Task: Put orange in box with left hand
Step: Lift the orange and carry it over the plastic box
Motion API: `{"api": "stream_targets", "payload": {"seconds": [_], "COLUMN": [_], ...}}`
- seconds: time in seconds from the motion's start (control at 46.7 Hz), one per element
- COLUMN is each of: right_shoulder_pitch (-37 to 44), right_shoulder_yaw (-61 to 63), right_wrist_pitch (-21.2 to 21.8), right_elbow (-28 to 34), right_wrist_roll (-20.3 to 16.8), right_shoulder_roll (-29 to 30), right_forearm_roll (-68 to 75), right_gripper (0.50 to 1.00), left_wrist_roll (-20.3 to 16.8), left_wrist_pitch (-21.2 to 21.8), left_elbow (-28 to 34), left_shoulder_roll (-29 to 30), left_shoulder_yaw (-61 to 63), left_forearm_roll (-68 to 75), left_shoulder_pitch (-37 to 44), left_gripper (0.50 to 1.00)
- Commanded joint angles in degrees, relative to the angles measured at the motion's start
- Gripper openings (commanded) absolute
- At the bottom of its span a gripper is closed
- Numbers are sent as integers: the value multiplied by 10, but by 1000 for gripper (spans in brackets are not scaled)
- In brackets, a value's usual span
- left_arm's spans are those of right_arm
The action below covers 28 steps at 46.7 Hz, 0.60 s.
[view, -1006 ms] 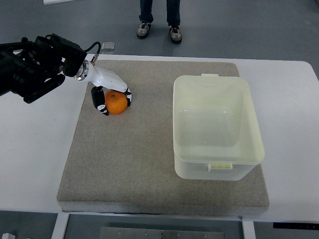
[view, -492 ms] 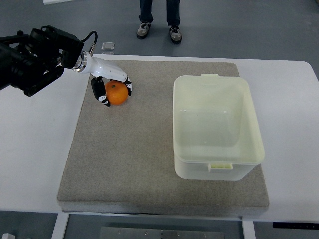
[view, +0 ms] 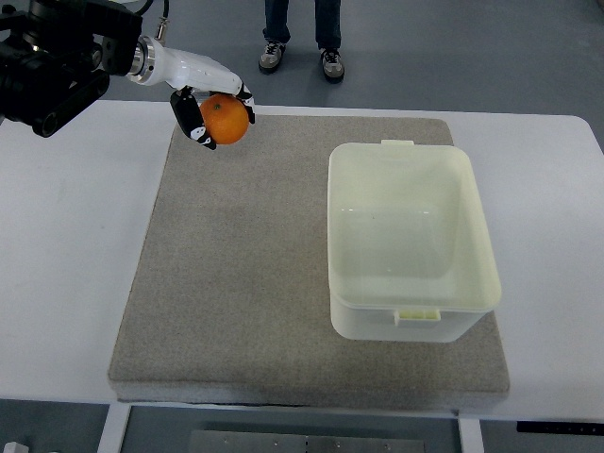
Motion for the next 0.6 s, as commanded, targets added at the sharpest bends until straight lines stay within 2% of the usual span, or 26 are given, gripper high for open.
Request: {"api": "stream_targets", "payload": {"seconds": [0.0, 0.343, 0.578], "right_shoulder_pitch": [0, 0, 0], "right_shoulder_yaw": [0, 0, 0], "right_wrist_pitch": [0, 0, 0], "right_elbow": [0, 1, 0], "right_wrist_roll": [0, 0, 0], "right_shoulder_roll": [0, 0, 0], "right_forearm_roll": [0, 0, 0], "right_gripper": [932, 932, 932], "left_wrist_roll": [0, 0, 0], "left_wrist_pitch": [0, -3, -6], "left_elbow": [-7, -17, -123], "left_shoulder_roll": [-2, -7, -2], "left_shoulder_yaw": [-7, -34, -54], "left_forearm_roll": [-28, -115, -122], "left_shoulder_pitch": [-17, -37, -45], "left_gripper": [500, 500, 500]}}
